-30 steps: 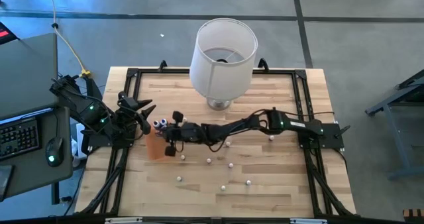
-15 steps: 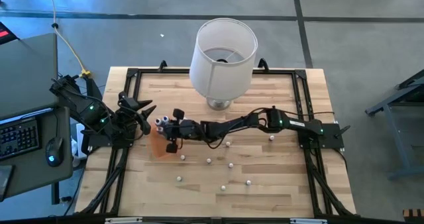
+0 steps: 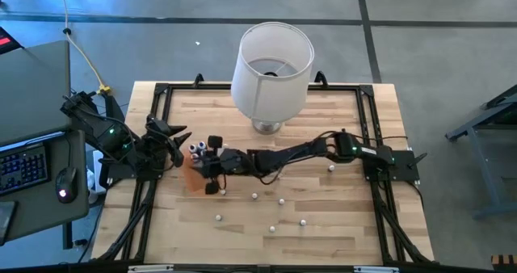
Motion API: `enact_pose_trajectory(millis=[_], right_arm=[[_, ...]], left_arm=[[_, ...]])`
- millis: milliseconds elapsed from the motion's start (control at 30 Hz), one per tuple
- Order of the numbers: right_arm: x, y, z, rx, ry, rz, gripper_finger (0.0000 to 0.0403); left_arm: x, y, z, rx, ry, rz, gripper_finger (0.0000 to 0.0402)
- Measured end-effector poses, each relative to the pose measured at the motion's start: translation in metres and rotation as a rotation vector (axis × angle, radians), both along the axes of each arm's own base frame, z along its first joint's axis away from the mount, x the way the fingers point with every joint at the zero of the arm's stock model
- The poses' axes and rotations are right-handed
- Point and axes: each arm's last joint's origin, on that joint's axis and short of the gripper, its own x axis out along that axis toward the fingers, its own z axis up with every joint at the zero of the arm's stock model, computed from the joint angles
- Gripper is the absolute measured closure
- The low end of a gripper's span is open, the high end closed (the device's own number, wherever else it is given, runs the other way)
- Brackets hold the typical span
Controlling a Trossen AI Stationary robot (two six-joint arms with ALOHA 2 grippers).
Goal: Pick & Place food coloring
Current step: Put the orange food coloring bottle into the orange bin
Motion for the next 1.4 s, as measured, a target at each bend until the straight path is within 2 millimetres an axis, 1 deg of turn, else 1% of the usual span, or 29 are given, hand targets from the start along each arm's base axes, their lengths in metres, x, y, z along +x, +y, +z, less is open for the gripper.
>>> enact_pose_trajectory(millis=[100,200,267,333,400,500,567,633,700,800,833,900,967,1000,1067,1167,1267,1333,1400], right_arm=[[-0.026,0.017,0.042,-0.038,0.112,0.043,0.0300],[-0.061,0.029,0.086,-0.062,0.207,0.054,0.0301],[-0.088,0.034,0.114,-0.056,0.252,0.010,0.0304],[-0.115,0.036,0.136,-0.057,0.297,-0.071,0.0307],[-0.142,0.038,0.149,-0.070,0.372,-0.165,0.0310],[-0.180,0.036,0.156,-0.041,0.490,-0.338,0.0315],[-0.198,0.038,0.153,-0.018,0.549,-0.450,0.0317],[-0.211,0.045,0.141,-0.055,0.581,-0.546,0.0318],[-0.217,0.056,0.119,-0.132,0.571,-0.615,0.0317],[-0.229,0.068,0.073,-0.209,0.613,-0.628,0.0313],[-0.235,0.070,0.060,-0.211,0.631,-0.619,0.0312],[-0.246,0.071,0.039,-0.185,0.624,-0.612,0.0312],[-0.257,0.068,0.025,-0.146,0.612,-0.606,0.0313],[-0.262,0.065,0.020,-0.124,0.607,-0.601,0.0314],[-0.275,0.058,0.019,-0.074,0.569,-0.595,0.0315],[-0.298,0.045,0.022,0.016,0.523,-0.582,0.0315],[-0.324,0.033,0.022,0.136,0.533,-0.541,0.0316],[-0.340,0.026,0.017,0.209,0.570,-0.480,0.0314],[-0.355,0.021,0.010,0.272,0.634,-0.393,0.0311]], left_arm=[[0.008,-0.008,0.000,-0.067,0.025,-0.080,0.0280],[0.020,-0.019,0.001,-0.086,0.039,-0.163,0.0280],[0.032,-0.029,0.000,-0.093,0.046,-0.224,0.0280],[0.045,-0.041,-0.002,-0.108,0.054,-0.301,0.0280],[0.060,-0.055,-0.006,-0.138,0.069,-0.392,0.0280],[0.080,-0.075,-0.016,-0.198,0.101,-0.517,0.0280],[0.091,-0.085,-0.025,-0.216,0.125,-0.555,0.0280],[0.100,-0.091,-0.034,-0.206,0.147,-0.549,0.0280],[0.108,-0.093,-0.043,-0.171,0.162,-0.506,0.0280],[0.122,-0.089,-0.055,-0.124,0.177,-0.407,0.0280],[0.126,-0.086,-0.059,-0.128,0.182,-0.377,0.0280],[0.131,-0.080,-0.059,-0.167,0.162,-0.329,0.0280],[0.137,-0.072,-0.057,-0.229,0.124,-0.299,0.0280],[0.141,-0.068,-0.056,-0.253,0.116,-0.298,0.0280],[0.148,-0.060,-0.054,-0.267,0.102,-0.338,0.0280],[0.160,-0.050,-0.047,-0.220,0.086,-0.469,0.0280],[0.168,-0.040,-0.041,-0.165,0.062,-0.575,0.0280],[0.176,-0.031,-0.044,-0.119,0.078,-0.590,0.0280],[0.184,-0.019,-0.051,-0.108,0.098,-0.552,0.0280]])
